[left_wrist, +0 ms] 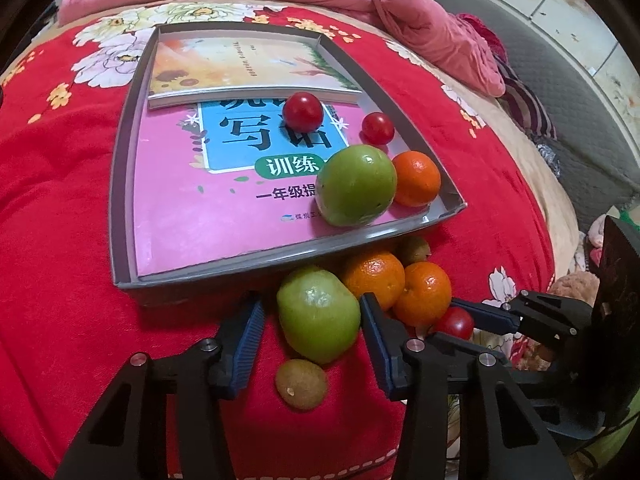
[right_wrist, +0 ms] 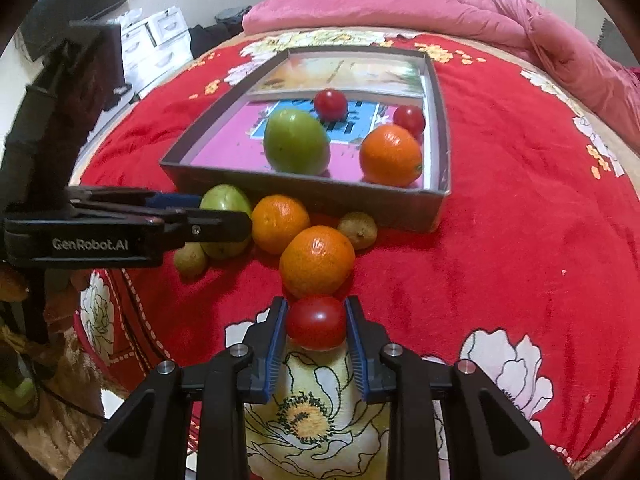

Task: Organize fruits
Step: 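Close the left tool on the green apple while the right tool holds the tomato, then lift the tomato with the right tool while the left tool carries the apple toward the tray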

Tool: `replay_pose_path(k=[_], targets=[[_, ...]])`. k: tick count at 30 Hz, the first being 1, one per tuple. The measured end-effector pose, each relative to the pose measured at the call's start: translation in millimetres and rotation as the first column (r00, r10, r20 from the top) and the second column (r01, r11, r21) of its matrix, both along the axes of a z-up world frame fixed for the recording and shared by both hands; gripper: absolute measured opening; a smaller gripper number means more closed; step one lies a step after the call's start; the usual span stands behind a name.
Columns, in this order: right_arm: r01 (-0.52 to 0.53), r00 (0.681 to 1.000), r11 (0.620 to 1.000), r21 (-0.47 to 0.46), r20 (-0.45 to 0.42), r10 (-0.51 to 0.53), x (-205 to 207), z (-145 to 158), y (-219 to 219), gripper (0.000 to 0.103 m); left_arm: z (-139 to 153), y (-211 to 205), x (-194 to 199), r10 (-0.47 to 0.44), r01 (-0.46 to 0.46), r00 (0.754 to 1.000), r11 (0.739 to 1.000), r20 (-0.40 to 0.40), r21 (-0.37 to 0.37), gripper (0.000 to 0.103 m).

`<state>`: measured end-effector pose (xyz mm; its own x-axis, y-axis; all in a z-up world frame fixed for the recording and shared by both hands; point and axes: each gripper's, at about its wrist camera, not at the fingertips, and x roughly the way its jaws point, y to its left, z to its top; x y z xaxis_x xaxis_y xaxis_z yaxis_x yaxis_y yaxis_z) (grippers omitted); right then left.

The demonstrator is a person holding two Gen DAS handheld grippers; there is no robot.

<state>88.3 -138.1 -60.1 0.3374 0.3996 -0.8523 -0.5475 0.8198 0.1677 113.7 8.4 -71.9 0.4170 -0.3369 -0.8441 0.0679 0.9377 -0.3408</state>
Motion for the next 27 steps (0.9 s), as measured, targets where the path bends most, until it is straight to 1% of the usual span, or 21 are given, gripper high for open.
replay_pose_path(k=[1,4,9,22,27], targets=[[0.004,1.000,1.000,0.003,0.009,-0.004,0.2,2.2,-0.9,0.029,-0.1,-0.2,0.0,-0.004,0.004,1.000,1.000,-0.001,-0.008,0.044],[0.020,0.999,1.000,0.013,0.039,-0.020,0.7,9.3,-4.0,0.029,0.6,-2.2,0.3,-0.015,0.014,1.000,1.000,0.005,0.002,0.044],[0.043,0.997,0.998,0.041,0.066,-0.045,1.7,17.4,-9.9,0.029,4.4,-1.5,-1.5,-0.004,0.004,1.000,1.000,0.011,-0.007,0.044],[0.020,0.986,0.992,0.127,0.159,-0.040,-1.5,40.4,-11.0,0.029,35.2,8.4,-19.2,0.026,-0.023,0.994,0.999,0.102,-0.022,0.044],[0.016,0.982,0.990,0.139,0.185,-0.042,-2.9,45.7,-11.7,0.029,46.9,13.5,-26.5,0.039,-0.035,0.990,0.999,0.134,-0.026,0.044]])
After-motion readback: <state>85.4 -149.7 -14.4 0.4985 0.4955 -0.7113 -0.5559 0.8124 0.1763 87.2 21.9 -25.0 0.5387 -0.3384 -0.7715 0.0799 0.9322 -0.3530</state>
